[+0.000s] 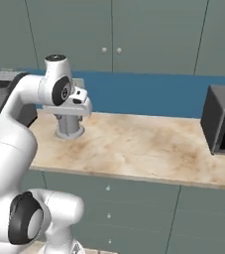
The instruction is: Navigate to the sink.
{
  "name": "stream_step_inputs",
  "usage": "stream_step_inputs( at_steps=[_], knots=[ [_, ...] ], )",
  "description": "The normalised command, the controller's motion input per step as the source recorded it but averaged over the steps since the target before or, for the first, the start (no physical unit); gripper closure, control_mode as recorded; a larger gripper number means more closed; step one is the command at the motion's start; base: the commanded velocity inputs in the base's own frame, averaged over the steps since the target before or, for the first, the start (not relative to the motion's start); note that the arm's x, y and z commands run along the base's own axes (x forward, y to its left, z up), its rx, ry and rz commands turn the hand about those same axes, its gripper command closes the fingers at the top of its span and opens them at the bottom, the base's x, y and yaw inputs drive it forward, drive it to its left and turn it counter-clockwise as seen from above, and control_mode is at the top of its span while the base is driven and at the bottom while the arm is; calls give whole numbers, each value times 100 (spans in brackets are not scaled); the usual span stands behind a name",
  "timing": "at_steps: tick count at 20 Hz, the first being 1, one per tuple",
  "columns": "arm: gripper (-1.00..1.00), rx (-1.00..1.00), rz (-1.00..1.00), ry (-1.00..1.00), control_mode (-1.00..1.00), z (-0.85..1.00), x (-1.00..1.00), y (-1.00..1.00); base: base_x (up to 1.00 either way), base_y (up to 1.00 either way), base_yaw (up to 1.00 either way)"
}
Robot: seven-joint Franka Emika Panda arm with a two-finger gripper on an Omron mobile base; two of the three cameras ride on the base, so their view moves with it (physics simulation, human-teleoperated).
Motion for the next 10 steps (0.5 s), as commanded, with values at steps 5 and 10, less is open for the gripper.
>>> stream_step_inputs(
  at_steps=[5,10],
  knots=[
    [-100,0,0,0,100,0,0,0,-86,33,-59],
    [-100,0,0,0,100,0,0,0,-54,5,-78]
  ],
)
